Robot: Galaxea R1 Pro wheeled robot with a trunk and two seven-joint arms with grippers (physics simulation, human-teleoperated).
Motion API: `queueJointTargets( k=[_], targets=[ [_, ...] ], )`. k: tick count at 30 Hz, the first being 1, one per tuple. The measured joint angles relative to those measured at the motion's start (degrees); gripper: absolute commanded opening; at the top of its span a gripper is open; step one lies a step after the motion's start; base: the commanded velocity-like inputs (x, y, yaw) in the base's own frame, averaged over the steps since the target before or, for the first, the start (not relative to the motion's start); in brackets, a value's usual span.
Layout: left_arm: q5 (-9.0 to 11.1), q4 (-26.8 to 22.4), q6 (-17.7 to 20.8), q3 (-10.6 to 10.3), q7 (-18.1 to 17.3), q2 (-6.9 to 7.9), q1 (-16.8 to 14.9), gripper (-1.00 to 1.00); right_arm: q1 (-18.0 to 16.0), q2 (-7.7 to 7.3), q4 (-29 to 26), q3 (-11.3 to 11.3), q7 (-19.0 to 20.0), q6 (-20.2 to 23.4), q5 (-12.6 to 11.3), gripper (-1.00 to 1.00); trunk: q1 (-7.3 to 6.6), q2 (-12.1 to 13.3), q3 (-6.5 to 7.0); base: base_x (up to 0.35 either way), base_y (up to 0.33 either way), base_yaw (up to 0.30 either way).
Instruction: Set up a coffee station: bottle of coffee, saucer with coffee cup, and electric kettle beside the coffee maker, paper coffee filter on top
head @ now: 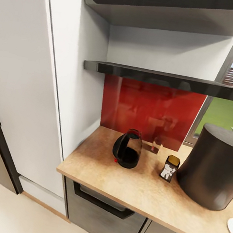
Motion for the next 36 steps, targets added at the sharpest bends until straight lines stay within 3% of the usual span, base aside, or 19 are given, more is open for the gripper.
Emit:
queueJointTargets(
  k=[9, 29, 36],
  targets=[
    [0.0, 0.0, 0.0, -0.1, 0.0, 0.04, 0.0, 1.00, 0.0, 0.00, 0.0, 0.0, 0.0, 0.0, 0.0, 1.00, 0.00, 0.0, 0.00, 0.000, 0.027, -0.300],
    [-0.3, 0.0, 0.0, -0.2, 0.0, 0.05, 0.0, 1.00, 0.0, 0.08, 0.0, 0.0, 0.0, 0.1, -0.1, 1.00, 0.00, 0.0, 0.00, 0.000, 0.278, -0.300],
    [-0.4, 0.0, 0.0, -0.4, 0.0, 0.00, 0.0, 1.00, 0.0, 0.09, 0.0, 0.0, -0.1, 0.1, -0.1, 1.00, 0.00, 0.0, 0.00, 0.000, 0.071, -0.300]
  ],
)
